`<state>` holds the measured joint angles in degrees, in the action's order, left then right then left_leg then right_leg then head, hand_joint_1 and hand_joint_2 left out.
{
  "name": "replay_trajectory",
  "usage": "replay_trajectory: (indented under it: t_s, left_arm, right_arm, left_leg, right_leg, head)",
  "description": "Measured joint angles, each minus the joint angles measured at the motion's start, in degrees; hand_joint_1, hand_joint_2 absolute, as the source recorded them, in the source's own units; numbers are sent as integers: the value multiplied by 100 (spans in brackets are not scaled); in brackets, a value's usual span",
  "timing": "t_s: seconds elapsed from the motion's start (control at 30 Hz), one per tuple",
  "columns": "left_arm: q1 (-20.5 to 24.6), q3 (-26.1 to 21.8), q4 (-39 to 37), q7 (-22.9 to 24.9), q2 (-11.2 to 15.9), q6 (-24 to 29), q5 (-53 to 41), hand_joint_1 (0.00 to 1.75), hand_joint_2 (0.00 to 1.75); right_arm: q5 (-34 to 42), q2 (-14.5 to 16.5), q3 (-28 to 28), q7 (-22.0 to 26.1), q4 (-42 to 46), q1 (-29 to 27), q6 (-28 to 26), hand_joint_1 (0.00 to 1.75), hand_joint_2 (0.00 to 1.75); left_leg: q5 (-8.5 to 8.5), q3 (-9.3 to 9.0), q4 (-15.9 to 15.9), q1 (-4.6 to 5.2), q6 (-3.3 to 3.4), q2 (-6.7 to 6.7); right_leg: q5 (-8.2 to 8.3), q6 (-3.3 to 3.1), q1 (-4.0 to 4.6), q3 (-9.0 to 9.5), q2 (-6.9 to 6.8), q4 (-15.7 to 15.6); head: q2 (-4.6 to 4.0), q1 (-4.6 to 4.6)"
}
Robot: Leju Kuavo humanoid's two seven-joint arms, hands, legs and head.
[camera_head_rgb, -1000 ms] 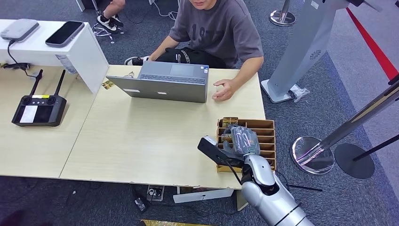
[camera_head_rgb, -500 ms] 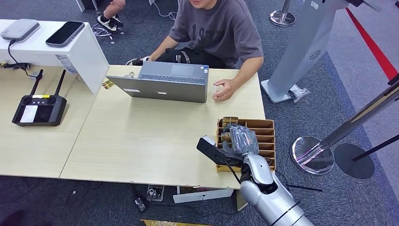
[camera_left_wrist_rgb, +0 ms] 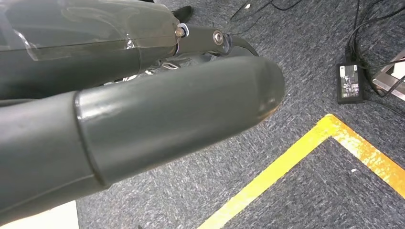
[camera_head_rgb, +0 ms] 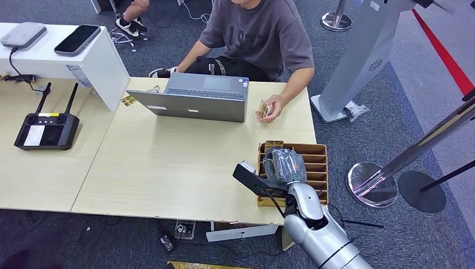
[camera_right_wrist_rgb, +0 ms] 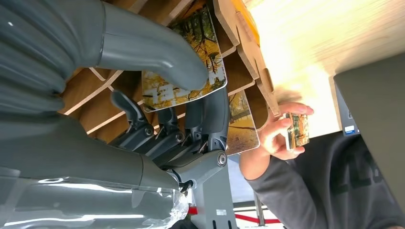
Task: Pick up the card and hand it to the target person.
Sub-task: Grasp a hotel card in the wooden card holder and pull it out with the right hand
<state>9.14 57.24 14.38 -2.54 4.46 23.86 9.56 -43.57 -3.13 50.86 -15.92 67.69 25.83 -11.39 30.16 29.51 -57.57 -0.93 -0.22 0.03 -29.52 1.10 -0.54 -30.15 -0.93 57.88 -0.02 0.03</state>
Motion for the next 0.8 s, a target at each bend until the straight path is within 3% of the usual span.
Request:
replay_trajectory:
  t_s: [0.47,0.8]
  left_arm:
    - [-1,0,0,12,0,-31,-5,0,0]
    - [-8,-1,-2,-25,6,-36,-10,0,0]
  right_arm:
    - [-164,27,2,-3,-43,49,133,161,175]
    - [-393,-109,-19,-241,529,216,457,152,175]
  left_leg:
    - [0,-1,0,0,0,0]
    - [0,-1,-1,0,0,0]
  right_leg:
    - [0,0,0,0,0,0]
    - [0,0,0,0,1,0]
  head:
    - [0,-1]
    - [1,0]
